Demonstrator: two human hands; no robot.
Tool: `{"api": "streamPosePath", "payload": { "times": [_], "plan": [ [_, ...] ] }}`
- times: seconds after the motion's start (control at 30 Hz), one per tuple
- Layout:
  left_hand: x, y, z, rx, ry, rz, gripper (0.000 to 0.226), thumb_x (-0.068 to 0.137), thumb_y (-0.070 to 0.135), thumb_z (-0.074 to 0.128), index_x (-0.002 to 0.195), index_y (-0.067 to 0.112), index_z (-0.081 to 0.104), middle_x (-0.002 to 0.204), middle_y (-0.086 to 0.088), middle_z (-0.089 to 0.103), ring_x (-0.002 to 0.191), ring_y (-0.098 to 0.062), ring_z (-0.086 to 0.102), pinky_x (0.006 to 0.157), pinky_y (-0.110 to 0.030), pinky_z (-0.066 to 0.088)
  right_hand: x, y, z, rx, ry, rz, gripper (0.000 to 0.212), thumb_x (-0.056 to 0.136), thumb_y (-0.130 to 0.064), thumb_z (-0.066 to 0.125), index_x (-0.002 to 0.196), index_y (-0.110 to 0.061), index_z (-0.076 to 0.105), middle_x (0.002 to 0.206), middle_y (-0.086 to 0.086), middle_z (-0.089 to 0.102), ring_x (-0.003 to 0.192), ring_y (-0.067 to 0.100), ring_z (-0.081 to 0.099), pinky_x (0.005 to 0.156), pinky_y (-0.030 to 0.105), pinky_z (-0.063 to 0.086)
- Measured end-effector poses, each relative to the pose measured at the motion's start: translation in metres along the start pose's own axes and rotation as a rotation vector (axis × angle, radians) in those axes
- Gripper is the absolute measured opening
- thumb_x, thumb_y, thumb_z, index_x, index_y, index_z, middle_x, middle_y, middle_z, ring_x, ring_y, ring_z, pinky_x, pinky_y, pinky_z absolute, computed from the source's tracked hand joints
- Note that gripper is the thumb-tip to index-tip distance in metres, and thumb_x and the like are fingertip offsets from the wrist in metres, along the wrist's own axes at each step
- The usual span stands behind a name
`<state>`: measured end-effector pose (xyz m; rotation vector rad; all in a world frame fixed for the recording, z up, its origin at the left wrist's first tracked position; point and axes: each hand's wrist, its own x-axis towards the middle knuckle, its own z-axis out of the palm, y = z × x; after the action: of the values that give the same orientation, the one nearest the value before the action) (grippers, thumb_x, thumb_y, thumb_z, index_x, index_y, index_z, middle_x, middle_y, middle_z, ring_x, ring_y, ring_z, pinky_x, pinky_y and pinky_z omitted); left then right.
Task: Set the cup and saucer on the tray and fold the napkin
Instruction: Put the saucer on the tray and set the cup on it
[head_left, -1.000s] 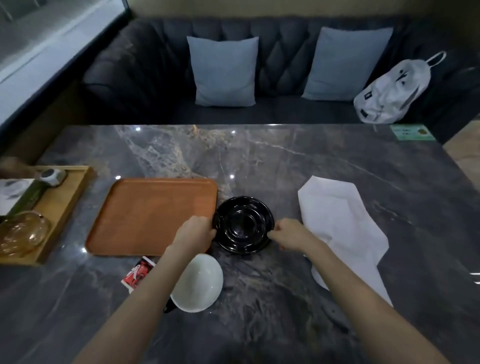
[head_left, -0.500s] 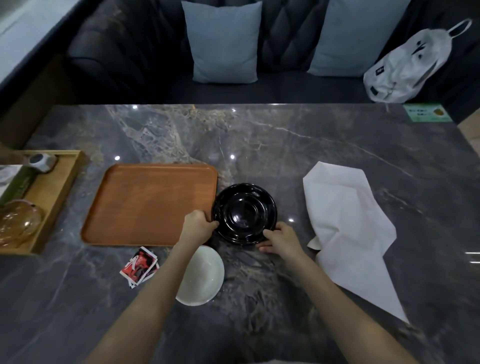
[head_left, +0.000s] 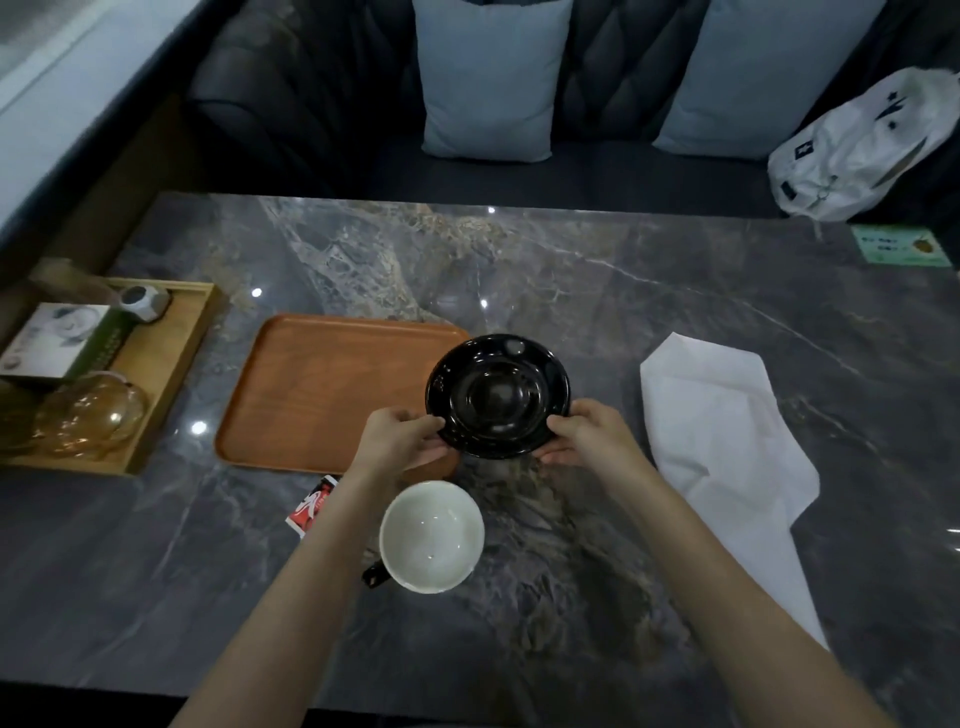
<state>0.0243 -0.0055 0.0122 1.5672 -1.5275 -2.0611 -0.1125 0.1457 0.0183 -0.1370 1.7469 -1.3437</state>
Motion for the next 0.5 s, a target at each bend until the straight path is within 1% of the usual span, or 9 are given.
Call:
{"api": "streamPosePath", "payload": {
  "times": [0.03,0.07,0.13,0.27,0.33,0.4,0.5],
  "plan": [
    [-0.003,0.004,-0.006,-0.019,-0.005,0.008,0.004,0.085,-0.003,0.057,0.087,-0.005,0.054,0.069,-0.017,0.060,0.040,-0.007,0.062,0.041,-0.016,0.051,-0.002,-0.007,0.005,-0.002,-0.009,-0.024,0.004,0.093,0.000,0.047,0.089,-0.001,0.049,0.069,0.016,0.063,0.045,0.013,0.065,0.052,0.024,0.056],
    [-0.005,0.008,-0.012,-0.038,-0.004,0.024,0.010,0.084,-0.003,0.059,0.093,-0.005,0.055,0.070,-0.016,0.061,0.041,-0.007,0.063,0.042,-0.016,0.052,-0.004,-0.013,0.011,-0.008,-0.019,-0.048,0.002,0.093,0.000,0.047,0.093,-0.001,0.049,0.069,0.016,0.063,0.045,0.012,0.065,0.051,0.023,0.055],
    [-0.009,0.014,-0.026,-0.056,0.021,0.079,0.021,0.082,-0.004,0.062,0.101,-0.005,0.056,0.072,-0.013,0.061,0.042,-0.004,0.062,0.041,-0.013,0.049,-0.006,-0.023,0.024,-0.026,-0.033,-0.096,0.007,0.093,-0.001,0.048,0.099,0.001,0.050,0.071,0.016,0.063,0.046,0.012,0.064,0.050,0.022,0.055],
    [-0.019,0.021,-0.060,-0.006,0.119,0.214,0.026,0.080,0.001,0.066,0.103,0.008,0.058,0.072,-0.003,0.060,0.041,0.005,0.058,0.040,-0.006,0.042,-0.007,-0.032,0.061,-0.025,-0.042,-0.164,0.009,0.093,-0.001,0.048,0.101,0.000,0.053,0.072,0.013,0.064,0.046,0.009,0.064,0.049,0.020,0.054],
    [-0.016,0.022,-0.083,-0.014,0.133,0.254,0.028,0.080,0.002,0.066,0.106,0.008,0.059,0.070,-0.004,0.061,0.043,0.005,0.059,0.040,-0.006,0.041,-0.004,-0.033,0.085,-0.001,-0.047,-0.185,0.012,0.093,0.000,0.047,0.104,0.000,0.052,0.073,0.013,0.062,0.044,0.008,0.063,0.048,0.019,0.053],
    [-0.011,0.021,-0.106,-0.027,0.161,0.254,0.034,0.079,0.002,0.067,0.112,0.004,0.059,0.068,-0.003,0.064,0.045,0.004,0.060,0.043,-0.007,0.044,0.000,-0.030,0.109,0.011,-0.045,-0.204,0.014,0.093,0.001,0.048,0.107,0.000,0.051,0.072,0.012,0.062,0.043,0.007,0.062,0.048,0.018,0.053],
    [0.003,0.016,-0.140,-0.063,0.180,0.237,0.042,0.077,-0.001,0.068,0.118,-0.002,0.057,0.066,-0.001,0.069,0.051,0.000,0.064,0.053,-0.013,0.053,0.010,-0.022,0.144,0.034,-0.038,-0.225,0.009,0.092,0.001,0.050,0.099,-0.004,0.052,0.066,0.007,0.064,0.043,0.006,0.062,0.047,0.018,0.053]
  ]
}}
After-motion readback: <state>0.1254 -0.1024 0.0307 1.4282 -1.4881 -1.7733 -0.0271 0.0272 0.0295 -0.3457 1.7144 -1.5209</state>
